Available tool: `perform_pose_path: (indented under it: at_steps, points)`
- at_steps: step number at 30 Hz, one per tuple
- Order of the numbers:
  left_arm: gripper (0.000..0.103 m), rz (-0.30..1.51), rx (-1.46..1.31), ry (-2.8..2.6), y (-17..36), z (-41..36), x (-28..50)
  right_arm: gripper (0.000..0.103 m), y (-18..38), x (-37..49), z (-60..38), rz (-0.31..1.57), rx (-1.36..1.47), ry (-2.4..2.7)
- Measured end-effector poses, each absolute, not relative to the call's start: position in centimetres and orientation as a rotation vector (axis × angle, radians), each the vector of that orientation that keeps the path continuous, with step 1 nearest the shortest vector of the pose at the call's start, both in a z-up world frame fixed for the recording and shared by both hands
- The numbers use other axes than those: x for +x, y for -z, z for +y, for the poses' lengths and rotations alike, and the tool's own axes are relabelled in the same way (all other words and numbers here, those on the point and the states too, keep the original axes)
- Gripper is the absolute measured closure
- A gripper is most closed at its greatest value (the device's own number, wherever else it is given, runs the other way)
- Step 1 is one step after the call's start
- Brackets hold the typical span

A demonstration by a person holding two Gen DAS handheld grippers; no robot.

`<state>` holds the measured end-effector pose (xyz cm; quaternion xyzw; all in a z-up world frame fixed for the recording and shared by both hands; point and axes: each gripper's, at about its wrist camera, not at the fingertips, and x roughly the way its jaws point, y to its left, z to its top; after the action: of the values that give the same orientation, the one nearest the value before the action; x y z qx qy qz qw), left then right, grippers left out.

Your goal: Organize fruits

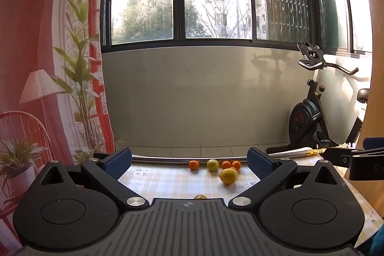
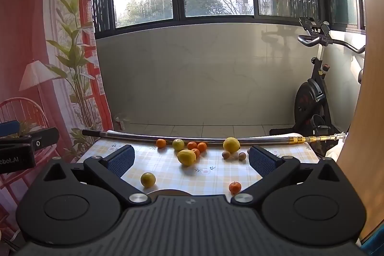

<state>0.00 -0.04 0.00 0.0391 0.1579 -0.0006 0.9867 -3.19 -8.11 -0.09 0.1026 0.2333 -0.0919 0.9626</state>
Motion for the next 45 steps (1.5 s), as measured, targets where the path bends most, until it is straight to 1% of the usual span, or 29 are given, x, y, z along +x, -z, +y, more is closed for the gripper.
perform_pose_path:
  at_steps: [5, 35, 45]
  points:
    - [0.0, 0.27, 0.106, -0.007, 0.1, -0.9, -0.9, 0.0, 0.3, -3.3, -8.2, 0.465, 0.203, 0.191]
    - [0.0, 0.25, 0.094, 0.012, 0.1, -0.1, -1.2, 0.0, -1.1, -3.7, -8.2, 0.444, 0.209, 0.196]
    - [0.0, 0.246, 0.095, 0.02, -0.2, 0.0, -1.3, 0.0, -0.7, -4.1, -8.3, 0.437, 0.21, 0.198]
